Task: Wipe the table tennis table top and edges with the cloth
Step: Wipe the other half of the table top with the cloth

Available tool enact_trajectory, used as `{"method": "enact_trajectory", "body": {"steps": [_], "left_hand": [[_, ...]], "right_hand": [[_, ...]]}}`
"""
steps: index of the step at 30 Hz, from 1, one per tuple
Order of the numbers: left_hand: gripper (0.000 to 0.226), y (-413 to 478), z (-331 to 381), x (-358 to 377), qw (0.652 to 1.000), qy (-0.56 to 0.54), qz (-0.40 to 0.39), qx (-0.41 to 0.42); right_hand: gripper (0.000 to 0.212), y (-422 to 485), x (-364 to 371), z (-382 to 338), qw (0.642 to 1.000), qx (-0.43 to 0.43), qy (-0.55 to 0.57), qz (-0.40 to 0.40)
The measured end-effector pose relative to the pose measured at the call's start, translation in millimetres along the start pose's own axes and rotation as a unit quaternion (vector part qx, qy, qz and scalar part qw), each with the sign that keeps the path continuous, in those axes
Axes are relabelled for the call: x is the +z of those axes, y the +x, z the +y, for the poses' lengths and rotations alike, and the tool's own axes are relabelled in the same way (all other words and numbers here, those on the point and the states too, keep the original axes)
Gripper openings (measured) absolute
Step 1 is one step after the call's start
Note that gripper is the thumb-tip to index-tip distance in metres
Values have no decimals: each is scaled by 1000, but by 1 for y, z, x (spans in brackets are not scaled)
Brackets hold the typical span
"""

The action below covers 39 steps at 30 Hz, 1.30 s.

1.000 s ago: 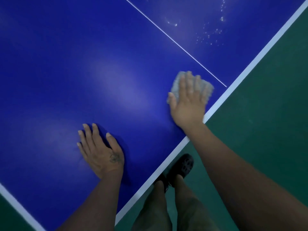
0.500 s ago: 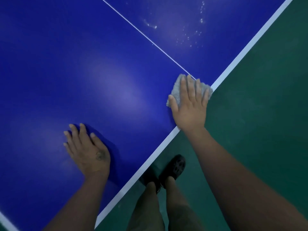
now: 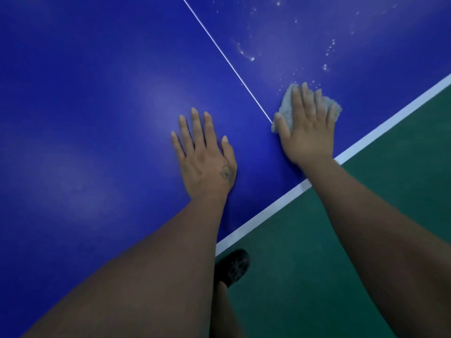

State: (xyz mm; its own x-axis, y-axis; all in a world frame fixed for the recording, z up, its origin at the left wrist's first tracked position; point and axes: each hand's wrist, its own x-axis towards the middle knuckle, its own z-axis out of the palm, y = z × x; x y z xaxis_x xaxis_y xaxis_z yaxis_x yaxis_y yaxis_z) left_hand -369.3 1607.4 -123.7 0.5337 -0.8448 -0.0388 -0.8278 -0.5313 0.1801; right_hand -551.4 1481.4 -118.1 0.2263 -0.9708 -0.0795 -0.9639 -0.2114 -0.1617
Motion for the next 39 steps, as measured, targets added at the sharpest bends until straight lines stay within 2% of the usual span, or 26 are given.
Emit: {"method": "enact_trajectory", "body": {"steps": [3,5,10,13,17,22,26,28,30,34,39], "left_hand": [[71,2,2,-1,1000,18,-6,-4],[70,2,5,-2,1000,21,-8,-8],[69,0,9,-5,1000,8,-1,-2],[67,0,8,-4,1000,11,1,0],[63,1,6,-2,1000,6,11,9],[63,1,5,0,1000,-7,21,4],[62,-1,5,0,1000,-5,27,4],[62,-2,5,-1,1000,-6,27,4],[61,-2,5,-3,999,-12,29,4],[61,-1,5,-6,999,-20,25,0],[62,0,2,-7,1000,-20,15,-3]], "right_hand": [[76,32,-5,3,1000,12,9,-7],[75,23,-8,1,1000,4,8,-8],[73,-75,3,4,993,-111,-28,3],[72,-99,11,8,987,-162,-20,3],[70,-41,9,-7,975,-221,-22,12],[71,75,10,-47,957,-288,-28,14],[76,168,0,-65,972,-232,-26,-30],[77,178,-4,-73,980,-191,-9,-47],[75,154,-5,-76,982,-184,-6,-44],[73,54,-4,-45,961,-272,-32,-37],[76,-27,-10,20,947,-307,-26,-88]]}}
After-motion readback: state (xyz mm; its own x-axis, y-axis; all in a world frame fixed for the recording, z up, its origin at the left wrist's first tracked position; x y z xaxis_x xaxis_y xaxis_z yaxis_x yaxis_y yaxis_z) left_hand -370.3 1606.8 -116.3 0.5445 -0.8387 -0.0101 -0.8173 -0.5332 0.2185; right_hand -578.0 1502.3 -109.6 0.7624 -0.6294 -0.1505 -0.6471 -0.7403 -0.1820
